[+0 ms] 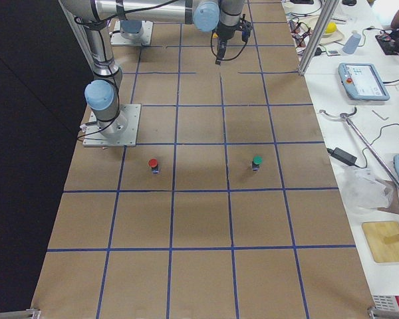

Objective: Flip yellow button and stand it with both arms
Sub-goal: 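Lift the yellow button and carry it toward the table center with the left gripper, then bring the right gripper to the yellow cap and close on it, then open the left gripper and pull it back while the right gripper holds the button, then carry the yellow button toward the green button with the right gripper while the left withdraws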

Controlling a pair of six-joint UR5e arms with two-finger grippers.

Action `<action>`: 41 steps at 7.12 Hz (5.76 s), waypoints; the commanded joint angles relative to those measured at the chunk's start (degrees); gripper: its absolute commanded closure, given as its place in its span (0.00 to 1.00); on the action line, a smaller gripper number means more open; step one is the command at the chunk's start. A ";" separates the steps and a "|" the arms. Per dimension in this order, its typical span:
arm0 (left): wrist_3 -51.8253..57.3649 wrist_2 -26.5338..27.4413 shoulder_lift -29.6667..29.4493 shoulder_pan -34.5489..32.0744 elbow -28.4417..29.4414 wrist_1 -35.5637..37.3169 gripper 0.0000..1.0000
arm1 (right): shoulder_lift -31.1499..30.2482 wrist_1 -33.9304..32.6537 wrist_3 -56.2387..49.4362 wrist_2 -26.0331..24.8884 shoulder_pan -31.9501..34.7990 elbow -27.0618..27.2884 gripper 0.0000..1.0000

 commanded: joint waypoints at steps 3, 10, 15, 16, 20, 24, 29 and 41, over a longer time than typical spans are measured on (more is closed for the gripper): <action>-0.52 -19.66 -2.15 -8.87 0.62 0.38 0.83 | -2.52 -2.24 14.44 13.51 -2.65 -0.70 0.00; -1.05 -32.51 -2.60 -13.99 0.54 1.17 0.84 | -2.95 -6.12 32.48 31.88 -3.27 3.69 0.00; -5.24 -34.37 -2.60 -14.43 2.20 1.17 0.86 | -5.59 1.00 32.93 32.59 -2.92 4.14 0.00; -5.79 -34.81 -2.60 -14.52 2.82 1.26 0.87 | -5.16 0.91 32.93 32.60 -2.66 4.31 0.00; -5.70 -36.48 -2.78 -15.92 2.74 2.75 0.87 | -4.45 -0.06 33.10 39.95 -2.48 3.78 0.00; -5.70 -36.40 -2.52 -16.01 2.74 2.76 0.87 | -4.89 1.00 33.02 36.31 -3.10 4.31 0.27; -5.79 -36.39 -2.52 -16.10 2.83 2.76 0.77 | -5.07 0.74 33.10 37.08 -3.19 3.87 0.92; -27.84 -9.61 -0.93 -15.75 11.51 17.43 0.00 | -4.80 -18.26 -42.29 4.65 -28.63 12.35 0.95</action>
